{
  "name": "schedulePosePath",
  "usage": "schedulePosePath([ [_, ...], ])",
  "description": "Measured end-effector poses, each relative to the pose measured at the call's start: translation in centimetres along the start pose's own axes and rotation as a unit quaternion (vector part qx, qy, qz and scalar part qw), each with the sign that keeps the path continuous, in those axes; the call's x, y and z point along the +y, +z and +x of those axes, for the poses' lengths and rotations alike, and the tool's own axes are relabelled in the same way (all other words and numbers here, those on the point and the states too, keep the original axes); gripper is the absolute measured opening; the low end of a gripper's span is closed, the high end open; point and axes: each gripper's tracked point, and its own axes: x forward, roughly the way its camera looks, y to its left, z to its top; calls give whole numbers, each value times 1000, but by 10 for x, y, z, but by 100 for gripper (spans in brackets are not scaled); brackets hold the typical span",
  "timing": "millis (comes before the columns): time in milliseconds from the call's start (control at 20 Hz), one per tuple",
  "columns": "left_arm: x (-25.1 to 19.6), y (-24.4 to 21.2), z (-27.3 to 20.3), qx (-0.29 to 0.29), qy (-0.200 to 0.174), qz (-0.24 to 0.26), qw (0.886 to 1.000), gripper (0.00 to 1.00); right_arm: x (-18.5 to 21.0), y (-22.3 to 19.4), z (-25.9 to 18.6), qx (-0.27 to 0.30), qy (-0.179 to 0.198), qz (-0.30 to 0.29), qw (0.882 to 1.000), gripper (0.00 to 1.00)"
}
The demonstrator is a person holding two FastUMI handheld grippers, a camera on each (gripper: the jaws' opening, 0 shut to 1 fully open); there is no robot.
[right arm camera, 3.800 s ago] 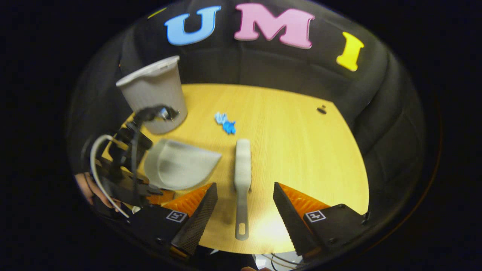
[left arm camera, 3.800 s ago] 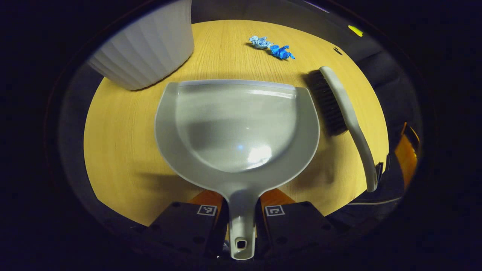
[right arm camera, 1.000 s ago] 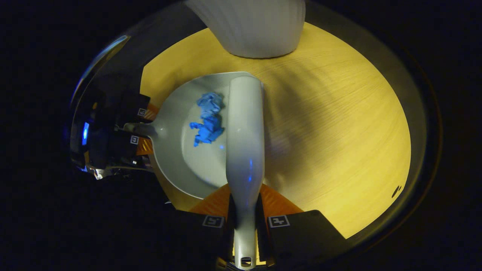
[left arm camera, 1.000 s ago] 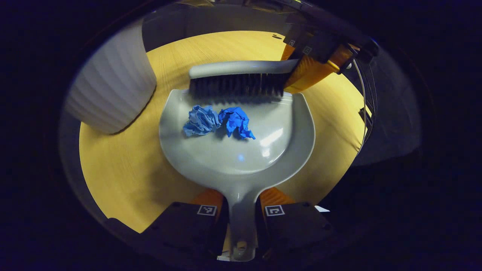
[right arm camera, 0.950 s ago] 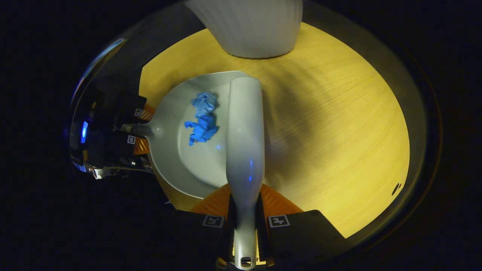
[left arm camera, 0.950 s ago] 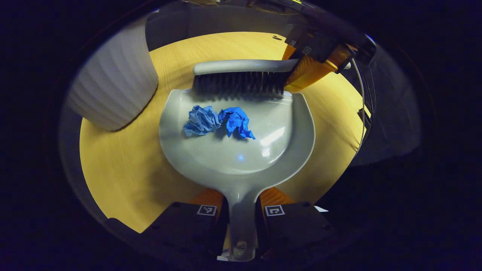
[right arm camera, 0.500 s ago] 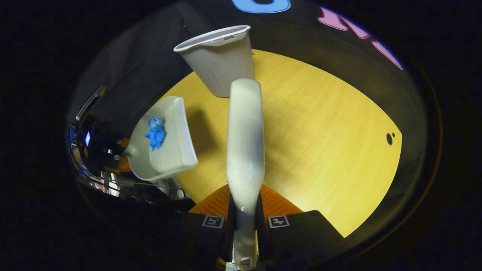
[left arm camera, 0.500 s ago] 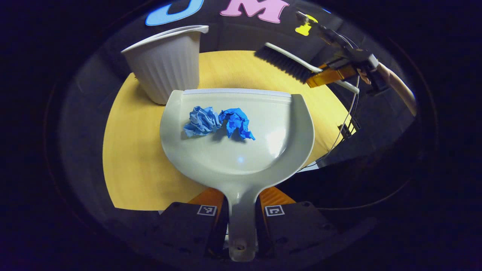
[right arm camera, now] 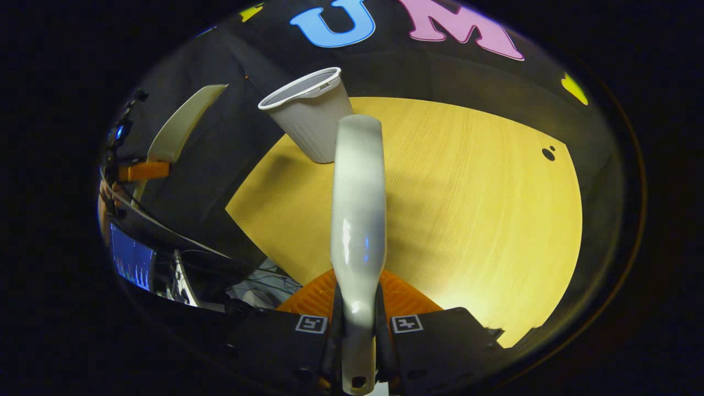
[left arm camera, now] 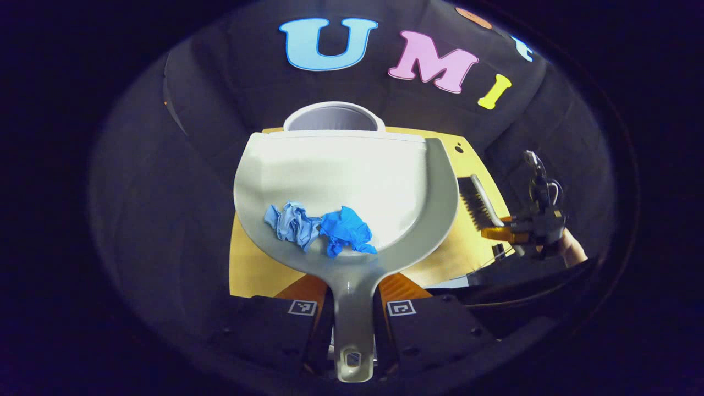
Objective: Pick up the small broom and dustpan from the desktop, sweep the trash into the dustpan with the broom, and then empty the trash into the garbage bin.
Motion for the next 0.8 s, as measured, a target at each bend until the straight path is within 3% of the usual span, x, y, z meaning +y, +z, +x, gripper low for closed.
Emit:
schedulePosePath([
  [150, -1, 39, 35, 6, 41, 6, 999, 30, 1, -5, -1, -13, -15, -6, 1000, 28],
  [400, -23, 87, 126, 58, 143, 115, 981, 30, -1, -23, -3, -26, -42, 14, 999, 28],
  [600, -56, 74, 139, 131, 217, 226, 941, 30, -14, -41, -12, -32, -60, 41, 997, 28],
  [800, -88, 64, 166, 186, 248, 333, 890, 30, -28, -51, -12, -38, -68, 87, 993, 28],
])
